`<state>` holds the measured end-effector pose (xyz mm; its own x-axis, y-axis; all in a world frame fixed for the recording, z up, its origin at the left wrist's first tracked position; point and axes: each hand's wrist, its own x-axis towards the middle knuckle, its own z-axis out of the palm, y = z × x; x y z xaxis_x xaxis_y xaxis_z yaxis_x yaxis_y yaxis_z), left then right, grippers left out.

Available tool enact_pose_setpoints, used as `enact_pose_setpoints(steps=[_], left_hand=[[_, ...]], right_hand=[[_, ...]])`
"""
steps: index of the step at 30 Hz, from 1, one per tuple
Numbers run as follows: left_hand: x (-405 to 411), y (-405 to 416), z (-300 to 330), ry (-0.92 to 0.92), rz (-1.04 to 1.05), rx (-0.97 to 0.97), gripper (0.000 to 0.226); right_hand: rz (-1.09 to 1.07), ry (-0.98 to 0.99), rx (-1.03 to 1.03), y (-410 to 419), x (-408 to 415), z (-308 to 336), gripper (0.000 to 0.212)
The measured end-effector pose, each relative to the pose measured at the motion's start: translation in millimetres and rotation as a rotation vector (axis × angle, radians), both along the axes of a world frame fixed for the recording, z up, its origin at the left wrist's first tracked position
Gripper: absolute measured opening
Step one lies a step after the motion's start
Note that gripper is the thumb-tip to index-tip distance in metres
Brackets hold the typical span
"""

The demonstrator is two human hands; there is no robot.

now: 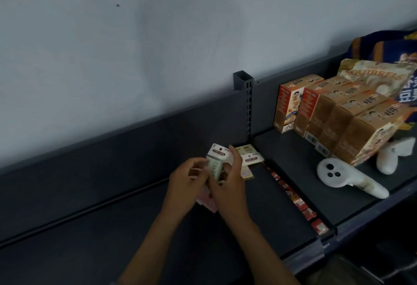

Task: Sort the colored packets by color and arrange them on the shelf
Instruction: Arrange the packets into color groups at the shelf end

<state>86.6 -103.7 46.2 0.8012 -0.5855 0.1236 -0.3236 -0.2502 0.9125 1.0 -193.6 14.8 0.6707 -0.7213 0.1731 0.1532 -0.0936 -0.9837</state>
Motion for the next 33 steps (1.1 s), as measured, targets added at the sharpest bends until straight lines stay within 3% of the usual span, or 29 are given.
enact_pose_setpoints(steps=[5,8,11,17,22,33], left_hand=[[-10,3,5,0.099,-0.016,-0.088,0.032],[-9,6,0,0.071,0.064,-0.093,0.024],[-12,10,-4,0.125,0.125,-0.101,0.023],[-24,6,-12,0.105,0.112,-0.072,0.018],[-34,-12,-14,0.181,0.118,-0.119,0.025],[-26,26,-13,0.117,0.157,-0.117,0.03]], right_hand=[[0.107,-0.031,-0.02,5,-11,1,0.064],[0.204,-0.005,0.029,3,-12,-3,0.067],[0.267,0.028,-0.073,-1,-11,-8,0.055],[0.186,0.043,-0.188,-2,-13,-20,0.027],[0.104,0.075,-0.028,-16,-25,-21,0.029],[0.155,0.087,-0.078,10,-9,-16,0.023]])
